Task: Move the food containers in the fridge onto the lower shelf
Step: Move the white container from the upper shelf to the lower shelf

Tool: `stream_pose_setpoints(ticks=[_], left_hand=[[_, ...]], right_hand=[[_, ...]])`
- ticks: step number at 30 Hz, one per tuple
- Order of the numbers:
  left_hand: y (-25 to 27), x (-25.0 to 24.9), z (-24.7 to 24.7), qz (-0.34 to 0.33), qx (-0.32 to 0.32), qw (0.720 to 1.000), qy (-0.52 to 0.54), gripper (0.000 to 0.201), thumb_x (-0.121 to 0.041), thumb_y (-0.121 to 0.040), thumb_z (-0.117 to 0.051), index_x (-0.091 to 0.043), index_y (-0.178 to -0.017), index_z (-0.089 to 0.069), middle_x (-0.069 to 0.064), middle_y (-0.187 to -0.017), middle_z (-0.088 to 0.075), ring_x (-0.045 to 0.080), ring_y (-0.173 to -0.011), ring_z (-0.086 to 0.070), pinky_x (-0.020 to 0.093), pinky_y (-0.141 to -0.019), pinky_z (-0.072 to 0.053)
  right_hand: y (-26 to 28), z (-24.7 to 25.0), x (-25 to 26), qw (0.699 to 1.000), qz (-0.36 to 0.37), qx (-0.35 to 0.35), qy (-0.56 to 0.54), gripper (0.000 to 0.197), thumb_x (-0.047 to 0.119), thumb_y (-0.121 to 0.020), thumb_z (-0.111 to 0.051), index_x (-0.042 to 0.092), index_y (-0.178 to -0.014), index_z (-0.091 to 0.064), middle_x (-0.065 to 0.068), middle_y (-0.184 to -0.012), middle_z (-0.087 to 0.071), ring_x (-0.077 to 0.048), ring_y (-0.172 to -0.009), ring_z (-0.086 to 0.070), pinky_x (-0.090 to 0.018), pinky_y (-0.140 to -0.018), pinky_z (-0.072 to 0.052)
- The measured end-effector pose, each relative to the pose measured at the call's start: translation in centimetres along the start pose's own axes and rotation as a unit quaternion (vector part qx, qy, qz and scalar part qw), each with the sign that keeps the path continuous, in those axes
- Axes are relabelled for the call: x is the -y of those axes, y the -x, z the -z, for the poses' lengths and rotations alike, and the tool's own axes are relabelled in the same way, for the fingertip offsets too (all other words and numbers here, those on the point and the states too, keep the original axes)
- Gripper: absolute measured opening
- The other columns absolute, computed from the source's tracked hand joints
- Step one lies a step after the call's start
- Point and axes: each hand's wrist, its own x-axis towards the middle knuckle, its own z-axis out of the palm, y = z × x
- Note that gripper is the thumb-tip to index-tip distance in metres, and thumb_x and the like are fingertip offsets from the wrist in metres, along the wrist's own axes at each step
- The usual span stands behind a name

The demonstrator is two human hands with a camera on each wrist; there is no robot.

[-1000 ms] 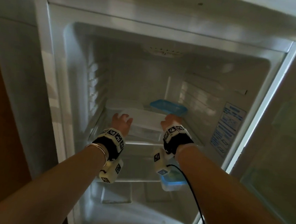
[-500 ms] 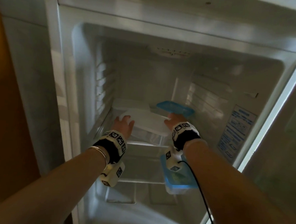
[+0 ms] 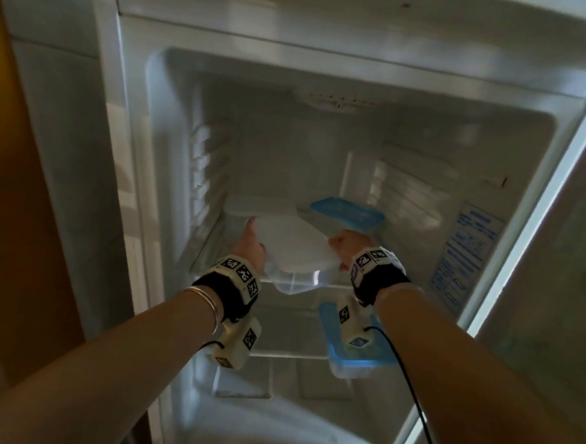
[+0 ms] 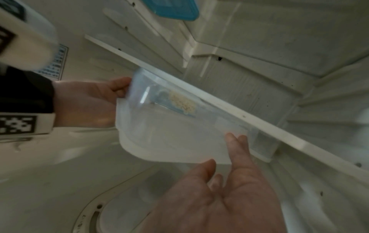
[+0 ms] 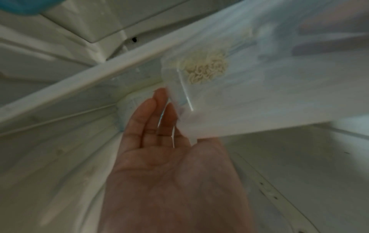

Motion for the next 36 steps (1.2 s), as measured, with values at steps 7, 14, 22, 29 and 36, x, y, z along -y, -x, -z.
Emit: stream_pose_setpoints(ticks=[7, 14, 22, 29, 36], left_hand=[[0.2, 0.4, 1.5, 0.048, -0.005, 0.998, -0.038, 0.034, -0.01, -0.094, -0.043, 0.003, -0.124, -0.053, 0.025, -0.122, -0.063, 0.036, -0.111, -0.061, 0.038, -0.096, -0.046], [1.0, 0.6, 2.7, 0.073, 0.035, 0.994, -0.067, 0.042, -0.014, -0.096, -0.042, 0.004, -0.134, -0.041, 0.024, -0.137, -0.048, 0.035, -0.128, -0.046, 0.038, -0.108, -0.039], [1.3, 1.4, 3.2, 0.093, 0.024, 0.995, -0.035, 0.049, -0.021, -0.096, -0.038, -0.003, -0.142, -0.039, 0.022, -0.142, -0.047, 0.036, -0.129, -0.046, 0.04, -0.112, -0.035], [2.8, 0.5, 3.5, 0.092, 0.014, 0.995, -0.047, 0.051, -0.017, -0.097, -0.036, -0.003, -0.146, -0.032, 0.019, -0.149, -0.039, 0.033, -0.136, -0.039, 0.036, -0.113, -0.029], [5.1, 0.6, 4.0, 0.097, 0.008, 0.993, -0.062, 0.053, -0.019, -0.097, -0.033, -0.007, -0.148, -0.026, 0.017, -0.151, -0.038, 0.033, -0.136, -0.039, 0.036, -0.112, -0.03]], right_hand=[[1.8, -1.1, 0.4, 0.997, -0.032, 0.038, -0.065, 0.041, 0.027, -0.095, -0.04, -0.004, -0.111, -0.063, -0.02, -0.091, -0.068, -0.034, -0.085, -0.07, -0.04, -0.084, -0.058], [3.0, -3.1, 2.1, 0.989, -0.035, 0.057, -0.132, 0.049, 0.037, -0.092, -0.046, 0.003, -0.125, -0.056, -0.017, -0.124, -0.063, -0.035, -0.113, -0.061, -0.046, -0.099, -0.05], [4.4, -4.2, 3.5, 0.985, -0.031, 0.07, -0.158, 0.033, 0.035, -0.094, -0.037, 0.016, -0.071, -0.051, -0.011, -0.092, -0.06, -0.019, -0.073, -0.058, -0.032, -0.079, -0.047], [5.6, -4.1, 3.6, 0.987, -0.005, 0.05, -0.155, 0.024, 0.03, -0.097, -0.037, 0.013, -0.103, -0.054, -0.021, -0.13, -0.057, -0.035, -0.119, -0.056, -0.043, -0.1, -0.049], [7.3, -4.7, 3.4, 0.976, -0.026, 0.027, -0.214, 0.04, 0.03, -0.092, -0.04, 0.004, -0.113, -0.062, -0.019, -0.116, -0.064, -0.034, -0.106, -0.062, -0.047, -0.096, -0.052]])
